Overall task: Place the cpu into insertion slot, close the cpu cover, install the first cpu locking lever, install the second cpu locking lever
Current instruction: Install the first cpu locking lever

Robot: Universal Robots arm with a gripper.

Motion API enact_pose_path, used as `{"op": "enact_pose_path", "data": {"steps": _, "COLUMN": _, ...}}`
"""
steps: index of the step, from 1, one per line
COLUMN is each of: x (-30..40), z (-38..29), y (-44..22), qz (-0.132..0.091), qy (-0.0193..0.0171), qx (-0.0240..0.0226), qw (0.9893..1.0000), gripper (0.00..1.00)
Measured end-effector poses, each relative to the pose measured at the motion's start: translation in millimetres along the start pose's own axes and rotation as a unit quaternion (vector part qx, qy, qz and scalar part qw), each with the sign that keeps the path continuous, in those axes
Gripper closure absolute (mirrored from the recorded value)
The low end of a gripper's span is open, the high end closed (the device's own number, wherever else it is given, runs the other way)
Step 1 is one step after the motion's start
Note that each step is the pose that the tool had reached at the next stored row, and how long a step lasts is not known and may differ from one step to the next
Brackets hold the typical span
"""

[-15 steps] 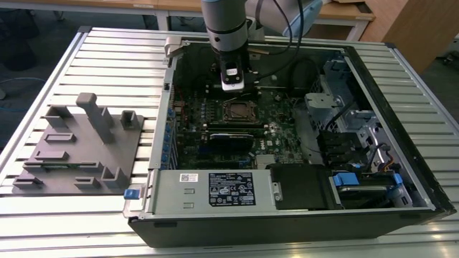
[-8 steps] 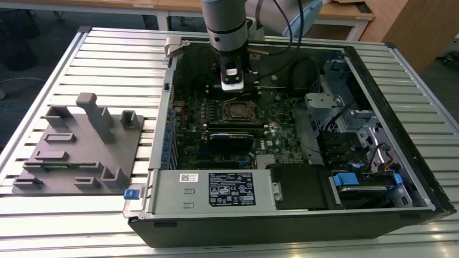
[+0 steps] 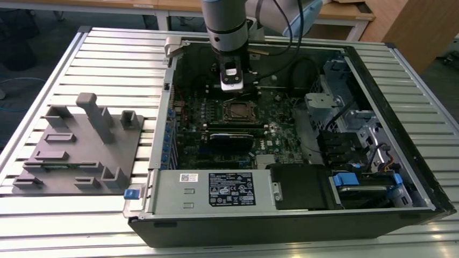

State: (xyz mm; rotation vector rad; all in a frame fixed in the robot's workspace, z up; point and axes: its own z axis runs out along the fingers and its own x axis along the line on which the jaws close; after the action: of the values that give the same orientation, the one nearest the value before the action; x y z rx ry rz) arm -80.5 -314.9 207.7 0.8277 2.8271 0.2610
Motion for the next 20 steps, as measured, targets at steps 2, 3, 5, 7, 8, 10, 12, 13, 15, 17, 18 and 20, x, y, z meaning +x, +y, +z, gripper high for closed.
{"op": "enact_pose_path", "data": {"steps": 2, "x": -1.0, "z": 0.3, "y": 0.7, "qz": 0.0, "qy": -0.0001, "qx": 0.0002, "qw": 1.0, "gripper": 0.9}}
{"op": "enact_pose_path", "data": {"steps": 3, "x": -1.6, "z": 0.5, "y": 1.1, "qz": 0.0, "qy": -0.0003, "qx": 0.0004, "qw": 1.0, "gripper": 0.9}}
{"op": "enact_pose_path", "data": {"steps": 5, "x": -1.7, "z": 0.5, "y": 1.1, "qz": 0.0, "qy": -0.0004, "qx": 0.0006, "qw": 1.0, "gripper": 0.9}}
{"op": "enact_pose_path", "data": {"steps": 7, "x": -1.8, "z": 0.5, "y": 1.1, "qz": 0.0, "qy": -0.0004, "qx": 0.0006, "qw": 1.0, "gripper": 0.9}}
{"op": "enact_pose_path", "data": {"steps": 8, "x": -1.8, "z": 0.5, "y": 1.1, "qz": 0.0, "qy": -0.0004, "qx": 0.0006, "qw": 1.0, "gripper": 0.9}}
{"op": "enact_pose_path", "data": {"steps": 10, "x": -1.9, "z": 0.3, "y": 1.2, "qz": 0.0, "qy": -0.0004, "qx": 0.0007, "qw": 1.0, "gripper": 0.9}}
{"op": "enact_pose_path", "data": {"steps": 12, "x": -2.0, "z": -0.5, "y": 1.4, "qz": 0.0, "qy": -0.0004, "qx": 0.0007, "qw": 1.0, "gripper": 0.9}}
{"op": "enact_pose_path", "data": {"steps": 13, "x": -2.0, "z": -0.9, "y": 1.5, "qz": 0.0, "qy": -0.0004, "qx": 0.0006, "qw": 1.0, "gripper": 0.9}}
{"op": "enact_pose_path", "data": {"steps": 15, "x": -2.1, "z": -1.8, "y": 1.7, "qz": 0.0, "qy": -0.0004, "qx": 0.0006, "qw": 1.0, "gripper": 0.9}}
{"op": "enact_pose_path", "data": {"steps": 17, "x": -2.2, "z": -1.9, "y": 1.8, "qz": 0.0, "qy": -0.0004, "qx": 0.0004, "qw": 1.0, "gripper": 0.9}}
{"op": "enact_pose_path", "data": {"steps": 18, "x": -2.2, "z": -2.0, "y": 1.8, "qz": 0.0, "qy": -0.0004, "qx": 0.0004, "qw": 1.0, "gripper": 0.9}}
{"op": "enact_pose_path", "data": {"steps": 20, "x": -2.2, "z": -2.1, "y": 1.7, "qz": 0.0, "qy": -0.0004, "qx": 0.0006, "qw": 1.0, "gripper": 0.9}}
